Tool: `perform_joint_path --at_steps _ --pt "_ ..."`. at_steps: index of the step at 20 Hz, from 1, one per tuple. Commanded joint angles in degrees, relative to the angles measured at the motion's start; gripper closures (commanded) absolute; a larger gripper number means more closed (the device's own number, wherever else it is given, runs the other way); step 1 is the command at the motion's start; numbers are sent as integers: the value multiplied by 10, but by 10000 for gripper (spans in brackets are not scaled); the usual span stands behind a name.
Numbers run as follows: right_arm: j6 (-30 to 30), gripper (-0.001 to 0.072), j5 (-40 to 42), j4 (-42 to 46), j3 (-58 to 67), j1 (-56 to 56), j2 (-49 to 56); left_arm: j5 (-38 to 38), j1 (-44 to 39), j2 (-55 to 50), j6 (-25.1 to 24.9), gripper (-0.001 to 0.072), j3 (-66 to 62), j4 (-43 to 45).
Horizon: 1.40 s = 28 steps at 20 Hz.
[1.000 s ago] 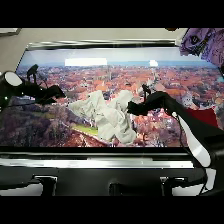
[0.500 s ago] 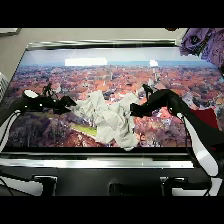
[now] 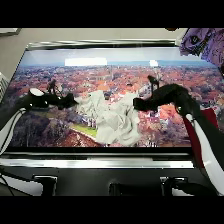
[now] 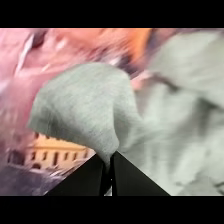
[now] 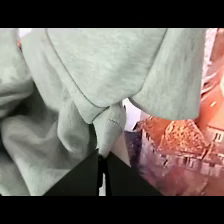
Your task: Fold the clothes and pants, and hang the long-sleeved shirts on hangers.
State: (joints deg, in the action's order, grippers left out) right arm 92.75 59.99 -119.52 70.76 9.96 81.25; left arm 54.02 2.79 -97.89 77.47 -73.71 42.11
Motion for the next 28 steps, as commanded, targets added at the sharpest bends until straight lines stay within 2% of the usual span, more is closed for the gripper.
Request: perform_joint_path --at_steps 1,6,9,11,13,16,19,23,26,28 --pt "-33 680 -13 110 90 0 -69 6 12 64 6 690 -97 23" --pt "-80 680 15 270 289 0 -186 31 27 234 73 690 -286 197" --pt "-86 679 35 316 330 0 -276 40 27 354 134 689 -308 321" --pt "-97 679 51 334 330 0 -331 73 27 426 178 689 -308 389" --pt "-99 679 67 337 330 0 -367 123 27 477 193 689 -308 421" --pt "-129 679 65 337 330 0 -369 187 27 506 190 688 -304 422" --pt "-142 679 69 337 330 0 -301 200 27 495 190 688 -248 416" --pt "-198 678 119 301 330 0 -129 195 9 442 190 687 -84 393" --pt "-198 678 139 228 329 0 30 120 -18 372 190 687 61 377" --pt "-198 678 110 196 330 0 131 54 -31 318 190 687 132 361"
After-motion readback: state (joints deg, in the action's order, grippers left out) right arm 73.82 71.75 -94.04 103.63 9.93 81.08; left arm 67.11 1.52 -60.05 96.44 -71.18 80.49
